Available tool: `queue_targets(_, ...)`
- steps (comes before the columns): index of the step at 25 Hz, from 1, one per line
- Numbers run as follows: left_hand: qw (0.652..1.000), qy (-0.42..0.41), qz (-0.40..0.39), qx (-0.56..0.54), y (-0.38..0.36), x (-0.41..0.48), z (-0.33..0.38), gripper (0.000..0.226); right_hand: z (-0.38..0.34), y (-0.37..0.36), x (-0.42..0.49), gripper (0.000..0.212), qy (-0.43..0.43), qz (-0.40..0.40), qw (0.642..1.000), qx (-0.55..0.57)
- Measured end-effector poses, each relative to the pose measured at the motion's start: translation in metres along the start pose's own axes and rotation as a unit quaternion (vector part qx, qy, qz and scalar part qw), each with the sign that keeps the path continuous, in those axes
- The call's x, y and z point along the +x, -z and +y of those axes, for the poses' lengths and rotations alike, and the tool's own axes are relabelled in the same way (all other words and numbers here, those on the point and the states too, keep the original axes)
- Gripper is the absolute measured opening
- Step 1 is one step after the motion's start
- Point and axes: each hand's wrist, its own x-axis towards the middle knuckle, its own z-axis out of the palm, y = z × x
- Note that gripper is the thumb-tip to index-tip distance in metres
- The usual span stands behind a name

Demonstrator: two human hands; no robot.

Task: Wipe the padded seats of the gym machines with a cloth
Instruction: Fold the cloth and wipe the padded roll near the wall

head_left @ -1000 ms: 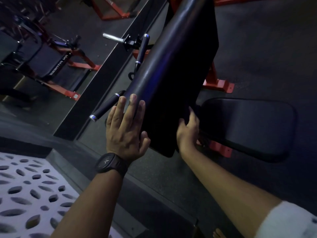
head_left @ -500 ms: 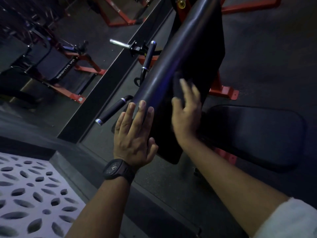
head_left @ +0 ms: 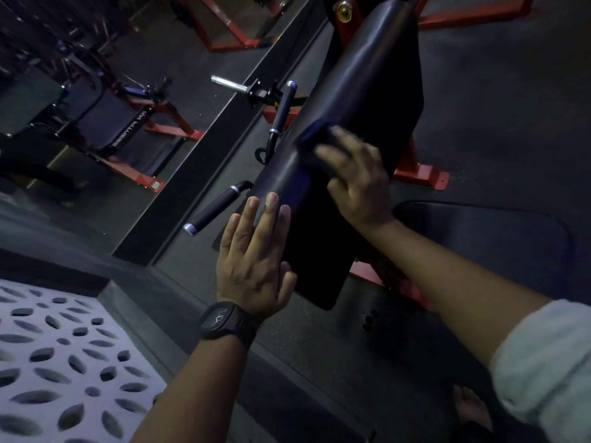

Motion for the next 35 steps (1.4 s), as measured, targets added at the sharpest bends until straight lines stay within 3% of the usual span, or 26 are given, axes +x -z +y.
queue_targets(1, 1.000, 0.008, -0.018, 0.007, 0.005, 0.001, 0.002, 0.076, -0.005, -0.001, 0.008, 0.054, -0.167, 0.044, 0.984, 0.049)
queue_targets(2, 0.999, 0.003, -0.036, 0.020, 0.011, 0.004, 0.005, 0.080, -0.016, -0.002, 0.008, 0.054, -0.273, 0.065, 0.957, 0.068)
queue_targets(3, 0.998, -0.022, -0.055, 0.033, 0.017, 0.010, 0.006, 0.082, -0.029, -0.004, 0.001, 0.052, -0.266, 0.060, 0.961, 0.044)
queue_targets(5, 0.990, -0.095, -0.090, 0.051, 0.020, 0.030, 0.002, 0.084, -0.034, -0.001, -0.021, 0.045, -0.031, -0.006, 1.000, 0.003)
queue_targets(6, 0.988, -0.102, -0.105, 0.053, 0.019, 0.042, 0.000, 0.084, -0.020, 0.002, -0.017, 0.045, 0.023, -0.021, 1.000, 0.002)
queue_targets(7, 0.988, -0.077, -0.121, 0.053, 0.016, 0.052, 0.000, 0.085, -0.007, 0.001, -0.004, 0.047, -0.026, -0.013, 1.000, -0.001)
queue_targets(8, 0.989, -0.032, -0.138, 0.053, 0.014, 0.060, 0.001, 0.087, -0.003, -0.001, 0.009, 0.050, -0.156, 0.017, 0.988, 0.016)
queue_targets(9, 0.987, 0.005, -0.152, 0.055, 0.012, 0.065, 0.005, 0.089, -0.012, -0.001, 0.015, 0.053, -0.286, 0.048, 0.956, 0.045)
queue_targets(10, 0.984, 0.020, -0.165, 0.059, 0.010, 0.067, 0.009, 0.090, -0.026, -0.003, 0.012, 0.055, -0.333, 0.050, 0.941, 0.042)
queue_targets(11, 0.983, 0.015, -0.173, 0.063, 0.008, 0.067, 0.010, 0.091, -0.039, -0.003, 0.000, 0.056, -0.282, 0.038, 0.959, 0.022)
queue_targets(13, 0.983, -0.001, -0.172, 0.069, 0.004, 0.067, 0.010, 0.090, -0.033, 0.000, -0.022, 0.056, -0.095, -0.011, 0.995, 0.003)
queue_targets(14, 0.983, -0.002, -0.169, 0.072, 0.004, 0.068, 0.010, 0.090, -0.019, -0.001, -0.019, 0.056, -0.079, -0.006, 0.997, 0.008)
queue_targets(17, 0.982, -0.020, -0.163, 0.096, 0.004, 0.068, 0.013, 0.089, -0.027, -0.006, -0.001, 0.056, -0.347, 0.066, 0.934, 0.061)
queue_targets(18, 0.981, -0.028, -0.164, 0.098, 0.005, 0.067, 0.015, 0.088, -0.039, -0.008, -0.011, 0.057, -0.327, 0.053, 0.943, 0.039)
queue_targets(20, 0.982, -0.038, -0.160, 0.095, 0.005, 0.067, 0.014, 0.085, -0.041, -0.003, -0.038, 0.062, -0.124, -0.015, 0.992, 0.008)
queue_targets(21, 0.982, -0.039, -0.158, 0.092, 0.005, 0.067, 0.014, 0.085, -0.026, -0.002, -0.041, 0.063, -0.097, -0.024, 0.995, 0.007)
queue_targets(22, 0.982, -0.038, -0.158, 0.091, 0.006, 0.068, 0.014, 0.085, -0.011, -0.004, -0.037, 0.063, -0.177, -0.010, 0.984, 0.017)
queue_targets(24, 0.981, -0.037, -0.163, 0.098, 0.006, 0.067, 0.015, 0.085, -0.022, -0.008, -0.029, 0.063, -0.410, 0.035, 0.909, 0.070)
queue_targets(25, 0.980, -0.040, -0.167, 0.104, 0.007, 0.066, 0.016, 0.085, -0.040, -0.010, -0.035, 0.063, -0.429, 0.026, 0.901, 0.066)
queue_targets(27, 0.977, -0.054, -0.168, 0.118, 0.005, 0.066, 0.016, 0.083, -0.066, -0.004, -0.063, 0.063, -0.259, -0.011, 0.965, 0.051)
queue_targets(29, 0.975, -0.062, -0.171, 0.127, 0.006, 0.066, 0.016, 0.083, -0.037, 0.000, -0.068, 0.061, -0.158, -0.016, 0.984, 0.074)
queue_targets(30, 0.974, -0.064, -0.173, 0.132, 0.005, 0.066, 0.016, 0.083, -0.016, -0.006, -0.058, 0.059, -0.217, 0.007, 0.972, 0.086)
queue_targets(32, 0.973, -0.063, -0.175, 0.139, 0.005, 0.066, 0.015, 0.083, -0.014, -0.014, -0.034, 0.059, -0.442, 0.058, 0.882, 0.152)
queue_targets(33, 0.972, -0.066, -0.177, 0.139, 0.005, 0.066, 0.016, 0.082, -0.030, -0.015, -0.032, 0.060, -0.488, 0.056, 0.858, 0.147)
queue_targets(34, 0.972, -0.070, -0.178, 0.138, 0.006, 0.066, 0.016, 0.082, -0.049, -0.012, -0.038, 0.062, -0.447, 0.048, 0.884, 0.124)
queue_targets(35, 0.972, -0.073, -0.175, 0.139, 0.006, 0.066, 0.017, 0.081, -0.063, -0.004, -0.051, 0.062, -0.352, 0.027, 0.930, 0.103)
